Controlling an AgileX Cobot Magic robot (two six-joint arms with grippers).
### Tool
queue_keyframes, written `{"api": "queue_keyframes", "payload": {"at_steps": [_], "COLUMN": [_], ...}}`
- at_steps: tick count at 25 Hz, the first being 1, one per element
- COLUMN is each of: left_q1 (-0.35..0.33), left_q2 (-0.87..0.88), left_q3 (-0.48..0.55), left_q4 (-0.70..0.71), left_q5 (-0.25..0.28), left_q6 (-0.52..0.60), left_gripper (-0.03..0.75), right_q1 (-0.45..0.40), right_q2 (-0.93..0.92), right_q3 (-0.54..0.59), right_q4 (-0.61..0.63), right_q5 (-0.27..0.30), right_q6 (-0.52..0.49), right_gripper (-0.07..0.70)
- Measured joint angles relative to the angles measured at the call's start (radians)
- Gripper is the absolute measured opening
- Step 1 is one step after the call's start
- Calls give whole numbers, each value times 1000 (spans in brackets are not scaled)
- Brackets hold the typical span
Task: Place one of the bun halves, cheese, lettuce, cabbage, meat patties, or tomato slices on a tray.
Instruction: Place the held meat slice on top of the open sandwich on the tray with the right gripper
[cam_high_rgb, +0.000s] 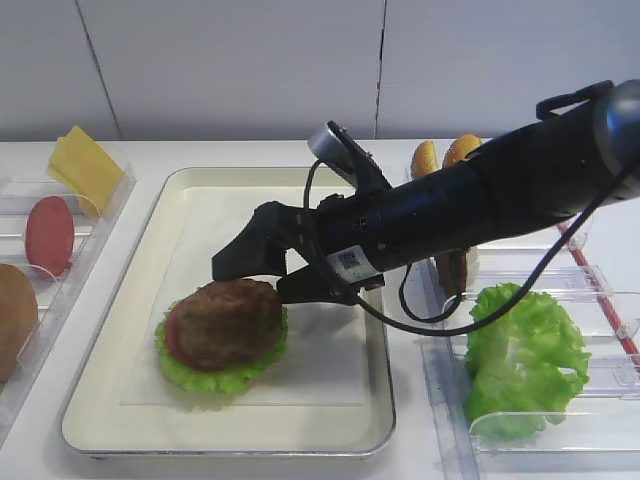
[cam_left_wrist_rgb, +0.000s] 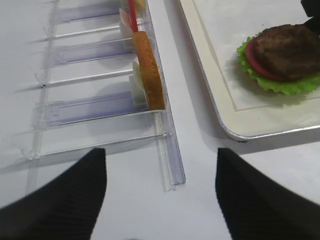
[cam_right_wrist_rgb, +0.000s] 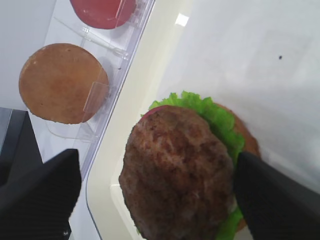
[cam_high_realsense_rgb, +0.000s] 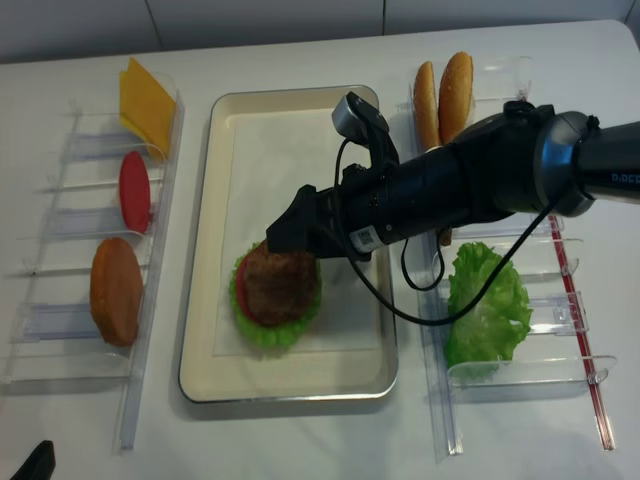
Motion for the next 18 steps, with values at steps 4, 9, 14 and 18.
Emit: {"api": "queue_keyframes", "payload": {"at_steps": [4,9,14,18], "left_q1": [0,0,0,0], "left_q2": [0,0,0,0], "left_q3": [0,0,0,0], "left_q4": [0,0,0,0], "left_q5": [0,0,0,0], "left_q6": [0,0,0,0], "left_gripper": [471,471,471,471], "right_q1": [0,0,0,0], "right_q2": [-2,-52,-141,-215], "right_q3": [0,-16,-72,-165], "right_q4": [-9,-119,-324,-731], "right_q5": [-57,-170,-185,-173], "right_q6": [-21,-28,-7,254], "right_gripper": [632,632,633,633]}}
